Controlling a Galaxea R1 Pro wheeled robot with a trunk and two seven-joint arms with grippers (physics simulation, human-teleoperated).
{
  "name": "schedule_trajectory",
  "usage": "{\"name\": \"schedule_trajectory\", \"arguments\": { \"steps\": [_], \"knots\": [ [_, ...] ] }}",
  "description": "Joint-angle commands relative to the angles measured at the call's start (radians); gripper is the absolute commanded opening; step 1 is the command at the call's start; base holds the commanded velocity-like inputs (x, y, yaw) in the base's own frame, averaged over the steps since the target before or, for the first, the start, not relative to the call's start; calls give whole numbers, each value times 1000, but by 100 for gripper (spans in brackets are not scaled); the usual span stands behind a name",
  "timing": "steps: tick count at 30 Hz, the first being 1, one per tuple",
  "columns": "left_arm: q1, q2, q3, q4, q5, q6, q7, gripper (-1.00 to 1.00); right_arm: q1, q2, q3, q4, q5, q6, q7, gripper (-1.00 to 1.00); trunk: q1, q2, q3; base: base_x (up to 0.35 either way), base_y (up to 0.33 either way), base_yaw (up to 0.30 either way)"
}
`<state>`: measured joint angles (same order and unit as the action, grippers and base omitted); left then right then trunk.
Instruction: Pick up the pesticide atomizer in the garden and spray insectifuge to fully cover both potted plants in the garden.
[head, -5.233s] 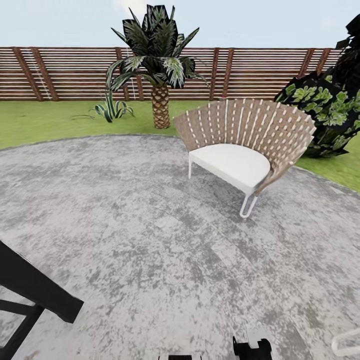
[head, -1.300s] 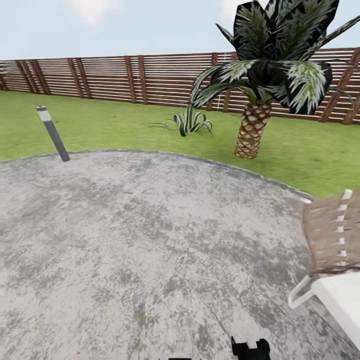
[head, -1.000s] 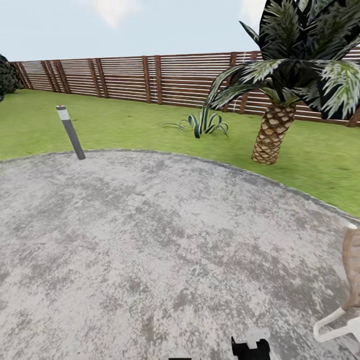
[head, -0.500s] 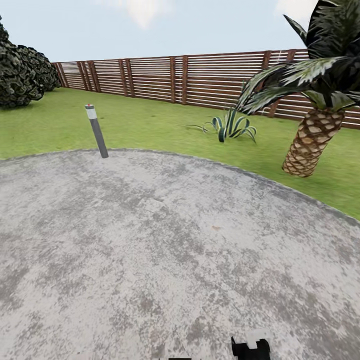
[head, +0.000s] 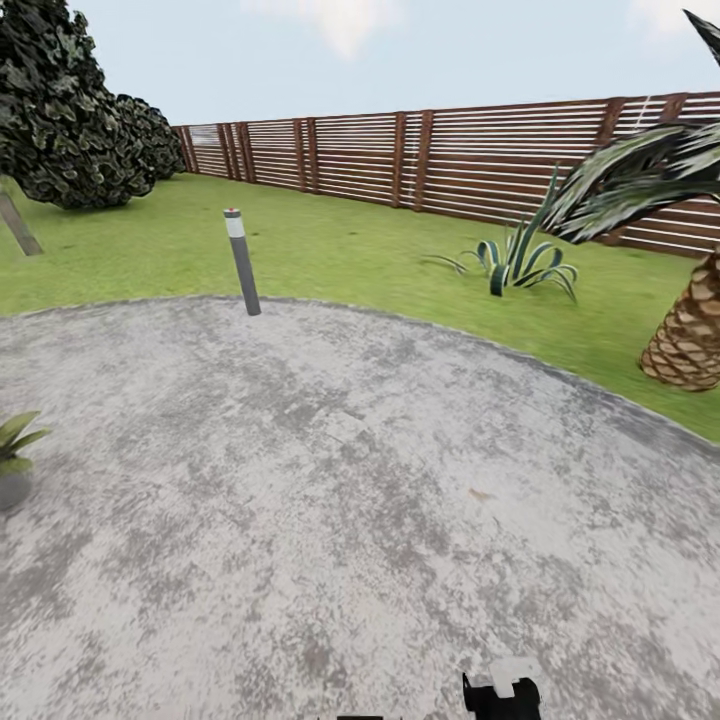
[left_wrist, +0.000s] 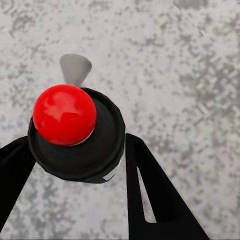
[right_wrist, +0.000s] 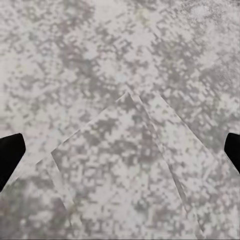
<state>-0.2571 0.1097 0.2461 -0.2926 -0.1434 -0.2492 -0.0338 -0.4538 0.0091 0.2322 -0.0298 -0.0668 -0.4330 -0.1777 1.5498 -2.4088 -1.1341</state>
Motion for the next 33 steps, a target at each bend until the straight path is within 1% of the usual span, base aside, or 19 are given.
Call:
{"name": "schedule_trajectory", "arguments": {
  "steps": [1, 22, 26, 33],
  "knots": [
    [-1, -1, 9, 1, -10, -4, -4, -100, 0, 0, 9, 1, -7, -3, -4, 100, 0, 0, -1, 335, 0, 277],
    [-1, -1, 9, 1, -10, -4, -3, -100, 0, 0, 9, 1, -7, -3, -4, 100, 0, 0, -1, 331, 0, 278],
    [-1, 0, 9, 1, -10, -4, -3, -100, 0, 0, 9, 1, -7, -3, -4, 100, 0, 0, -1, 188, 0, 278],
    [-1, 0, 9, 1, -10, -4, -4, -100, 0, 0, 9, 1, -7, -3, -4, 100, 0, 0, -1, 26, 0, 278]
  ]
}}
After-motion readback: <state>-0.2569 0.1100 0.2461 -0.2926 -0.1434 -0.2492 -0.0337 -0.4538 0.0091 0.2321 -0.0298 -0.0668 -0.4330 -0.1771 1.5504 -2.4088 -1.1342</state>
